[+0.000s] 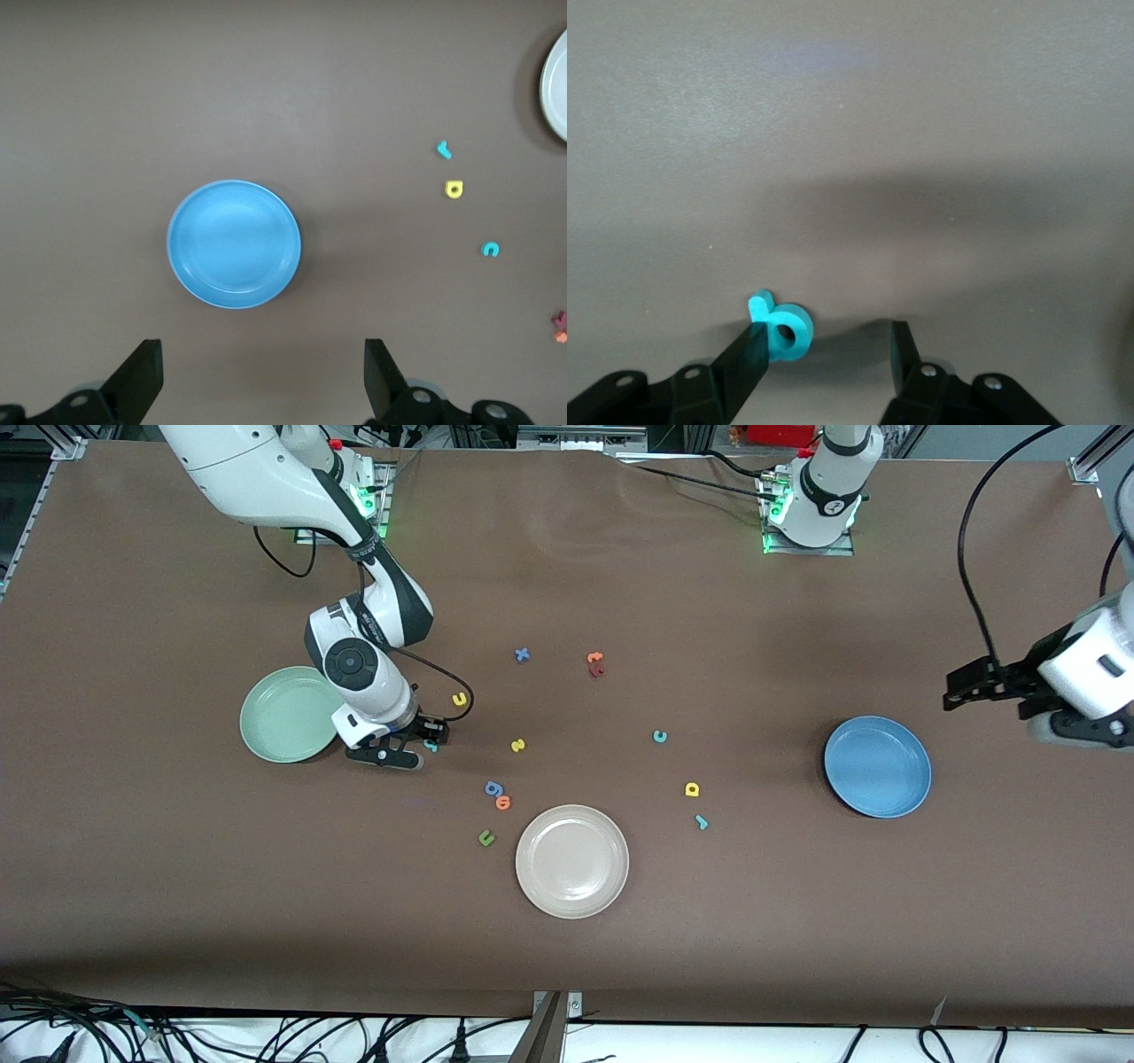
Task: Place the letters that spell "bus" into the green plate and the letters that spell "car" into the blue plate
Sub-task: 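Grasp the teal b with the right gripper while the left gripper advances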
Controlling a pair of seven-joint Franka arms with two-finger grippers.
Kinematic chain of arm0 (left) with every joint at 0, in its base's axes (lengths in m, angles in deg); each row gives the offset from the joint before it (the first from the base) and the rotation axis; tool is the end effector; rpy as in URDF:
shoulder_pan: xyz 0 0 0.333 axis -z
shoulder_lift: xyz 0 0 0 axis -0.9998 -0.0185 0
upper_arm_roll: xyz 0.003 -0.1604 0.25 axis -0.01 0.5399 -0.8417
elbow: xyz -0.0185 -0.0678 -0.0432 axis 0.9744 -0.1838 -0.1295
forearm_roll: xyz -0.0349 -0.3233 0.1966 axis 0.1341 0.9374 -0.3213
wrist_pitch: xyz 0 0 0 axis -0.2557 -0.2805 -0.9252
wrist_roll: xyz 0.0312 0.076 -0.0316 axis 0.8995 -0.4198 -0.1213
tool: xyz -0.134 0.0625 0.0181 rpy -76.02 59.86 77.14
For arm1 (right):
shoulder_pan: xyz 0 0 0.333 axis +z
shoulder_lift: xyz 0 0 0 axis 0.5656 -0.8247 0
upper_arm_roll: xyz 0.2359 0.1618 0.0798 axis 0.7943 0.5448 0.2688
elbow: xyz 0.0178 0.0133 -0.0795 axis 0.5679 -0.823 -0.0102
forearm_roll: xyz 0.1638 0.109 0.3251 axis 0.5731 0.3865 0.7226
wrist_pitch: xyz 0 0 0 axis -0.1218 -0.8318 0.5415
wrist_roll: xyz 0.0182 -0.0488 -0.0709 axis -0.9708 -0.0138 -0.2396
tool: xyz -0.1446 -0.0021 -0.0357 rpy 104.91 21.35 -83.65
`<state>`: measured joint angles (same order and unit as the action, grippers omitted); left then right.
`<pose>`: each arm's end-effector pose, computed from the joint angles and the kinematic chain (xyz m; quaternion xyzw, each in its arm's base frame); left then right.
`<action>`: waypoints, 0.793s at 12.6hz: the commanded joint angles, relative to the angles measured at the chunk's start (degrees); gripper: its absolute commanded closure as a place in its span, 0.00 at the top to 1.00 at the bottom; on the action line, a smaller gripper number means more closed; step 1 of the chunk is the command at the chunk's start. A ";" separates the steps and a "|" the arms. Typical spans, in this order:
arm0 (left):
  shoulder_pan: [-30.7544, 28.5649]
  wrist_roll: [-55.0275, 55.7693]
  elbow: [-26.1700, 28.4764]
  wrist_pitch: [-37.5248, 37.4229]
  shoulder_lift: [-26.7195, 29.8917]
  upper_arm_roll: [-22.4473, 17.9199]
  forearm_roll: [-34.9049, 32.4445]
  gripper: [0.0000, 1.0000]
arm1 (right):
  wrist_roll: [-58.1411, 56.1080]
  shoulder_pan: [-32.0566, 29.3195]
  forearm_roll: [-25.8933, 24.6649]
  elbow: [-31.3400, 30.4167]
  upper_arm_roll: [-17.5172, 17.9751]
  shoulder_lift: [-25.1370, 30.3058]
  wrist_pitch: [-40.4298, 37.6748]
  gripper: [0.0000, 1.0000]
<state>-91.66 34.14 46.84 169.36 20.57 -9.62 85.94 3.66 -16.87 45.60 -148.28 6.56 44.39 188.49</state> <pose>0.5957 -0.0136 0.4794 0.9972 -0.0580 -0.0451 0.0128 0.5192 0.2413 0.1304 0.9974 -0.0716 -0.0102 0.0078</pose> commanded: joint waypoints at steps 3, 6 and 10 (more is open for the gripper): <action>2.11 -0.23 3.27 1.67 -1.78 -0.29 -0.58 1.00 | 1.37 0.44 -1.27 1.23 -0.14 -0.83 0.99 0.66; 6.23 1.52 5.56 3.16 -1.95 -0.29 -0.58 1.00 | 1.99 0.70 -1.27 1.14 -0.14 -1.27 1.43 0.58; 8.35 2.06 14.59 15.01 -2.13 1.89 -0.40 1.00 | 1.99 0.97 -1.44 1.85 -0.05 -1.45 1.52 0.54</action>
<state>-83.88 35.90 56.25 179.16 17.69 -9.11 85.94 4.18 -16.35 45.57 -147.55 6.63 44.16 189.47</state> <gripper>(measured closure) 0.000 0.454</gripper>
